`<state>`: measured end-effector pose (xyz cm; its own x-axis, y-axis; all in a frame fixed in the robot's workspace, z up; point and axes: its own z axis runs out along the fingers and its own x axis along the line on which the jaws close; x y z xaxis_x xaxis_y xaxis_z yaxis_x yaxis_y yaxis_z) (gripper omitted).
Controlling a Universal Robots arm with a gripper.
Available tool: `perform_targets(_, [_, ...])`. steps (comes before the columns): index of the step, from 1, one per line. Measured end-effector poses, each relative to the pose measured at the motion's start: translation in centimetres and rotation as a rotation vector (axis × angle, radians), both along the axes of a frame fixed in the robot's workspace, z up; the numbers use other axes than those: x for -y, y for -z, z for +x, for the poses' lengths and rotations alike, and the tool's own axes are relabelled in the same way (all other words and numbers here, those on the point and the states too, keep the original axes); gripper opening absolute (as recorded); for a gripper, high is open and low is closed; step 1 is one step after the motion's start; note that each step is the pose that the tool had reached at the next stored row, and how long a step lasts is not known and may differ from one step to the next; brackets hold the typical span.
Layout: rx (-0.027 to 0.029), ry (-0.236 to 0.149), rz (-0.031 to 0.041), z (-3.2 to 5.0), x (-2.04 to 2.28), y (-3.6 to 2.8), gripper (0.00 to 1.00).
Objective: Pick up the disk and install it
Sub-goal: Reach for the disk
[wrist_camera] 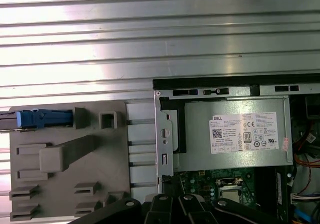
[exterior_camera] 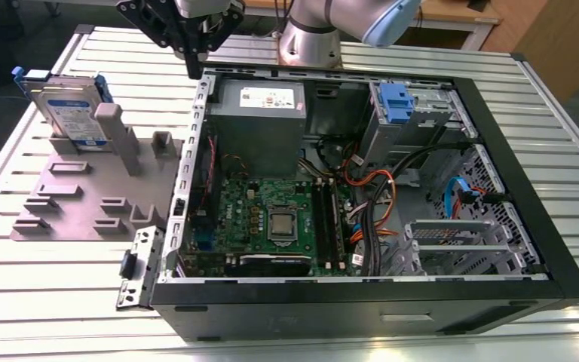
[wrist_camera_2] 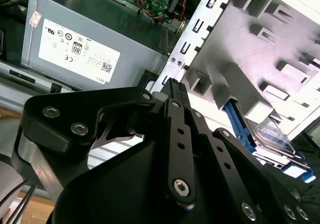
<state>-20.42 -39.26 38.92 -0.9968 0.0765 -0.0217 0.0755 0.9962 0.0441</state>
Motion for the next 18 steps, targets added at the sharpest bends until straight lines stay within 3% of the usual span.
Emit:
perform_targets(7, [0.0000,0.000,0.0001,-0.18,0.00,0.00,0.11])
perform_targets(18, [0.0000,0.000,0.0000,-1.49,-0.02,0.02,0.11])
